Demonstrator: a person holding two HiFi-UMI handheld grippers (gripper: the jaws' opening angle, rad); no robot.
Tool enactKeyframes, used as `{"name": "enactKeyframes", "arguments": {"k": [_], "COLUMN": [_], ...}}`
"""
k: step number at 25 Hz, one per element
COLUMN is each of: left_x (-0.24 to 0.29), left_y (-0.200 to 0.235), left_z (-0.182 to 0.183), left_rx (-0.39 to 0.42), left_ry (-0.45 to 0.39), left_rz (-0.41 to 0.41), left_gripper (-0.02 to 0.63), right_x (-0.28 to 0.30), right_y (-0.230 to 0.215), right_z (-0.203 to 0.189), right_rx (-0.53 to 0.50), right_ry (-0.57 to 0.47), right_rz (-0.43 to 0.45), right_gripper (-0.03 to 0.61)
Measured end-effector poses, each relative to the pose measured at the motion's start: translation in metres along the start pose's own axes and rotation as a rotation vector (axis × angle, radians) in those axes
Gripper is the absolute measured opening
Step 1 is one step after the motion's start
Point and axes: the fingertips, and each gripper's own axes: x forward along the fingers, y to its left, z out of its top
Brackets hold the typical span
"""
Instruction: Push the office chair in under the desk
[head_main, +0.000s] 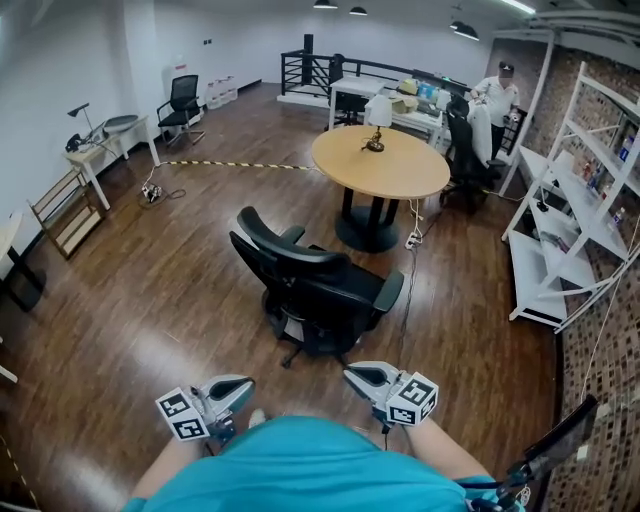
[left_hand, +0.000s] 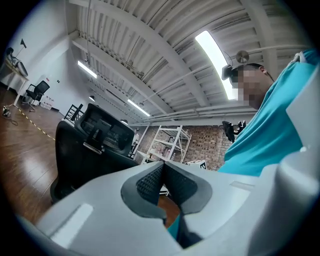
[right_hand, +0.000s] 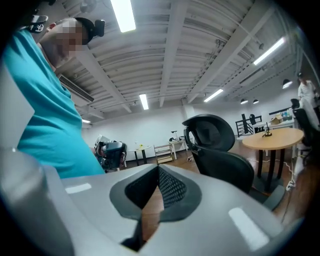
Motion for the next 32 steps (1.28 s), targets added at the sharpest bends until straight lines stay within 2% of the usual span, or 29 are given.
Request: {"name": "enactKeyframes", "arguments": {"k": [8,17,21,24,27,30,32], "left_x": [-0.025,-0.088,-0.087,-0.079,-0.070,-0.056,-0.042], "left_y": [0.100,0.249,0.310,0.344,0.371,0.383,0.385], "left_z": [0.019,0.089,0.088,0.091,0.099,0.103,0.099], "left_rx": [-0.058,-0.060,-0.082,-0.087,-0.092,-0.096,-0.094], "left_ry": [-0.013,-0.009,0.022,0.035,0.038,0.028,0.025], "left_rz": [-0.096,-0.196,-0.221,-0.244,-0.258,-0.260,-0.252], "left_gripper": [0.028,0.028,0.029,0.028,0.028,0.028,0.028], "right_x": [0.081,0.221,0.247,0.257,0.266,0.265,0.259], "right_y": [-0.026,-0.068,-0.107,-0.132,-0.153,-0.181,-0.201], "right_z": [0.001,0.009,0.004,0.003,0.003,-0.030,-0.056], "right_rx": [-0.033,-0.052,-0.050,-0.099,-0.233,-0.470,-0.569], "right_ry": [0.058,0.100,0.094,0.130,0.271,0.561,0.696], "right_rz": [-0.095,-0.221,-0.295,-0.357,-0.450,-0.497,-0.490], "right_gripper": [0.003,0.028,0.044,0.072,0.120,0.189,0.247]}}
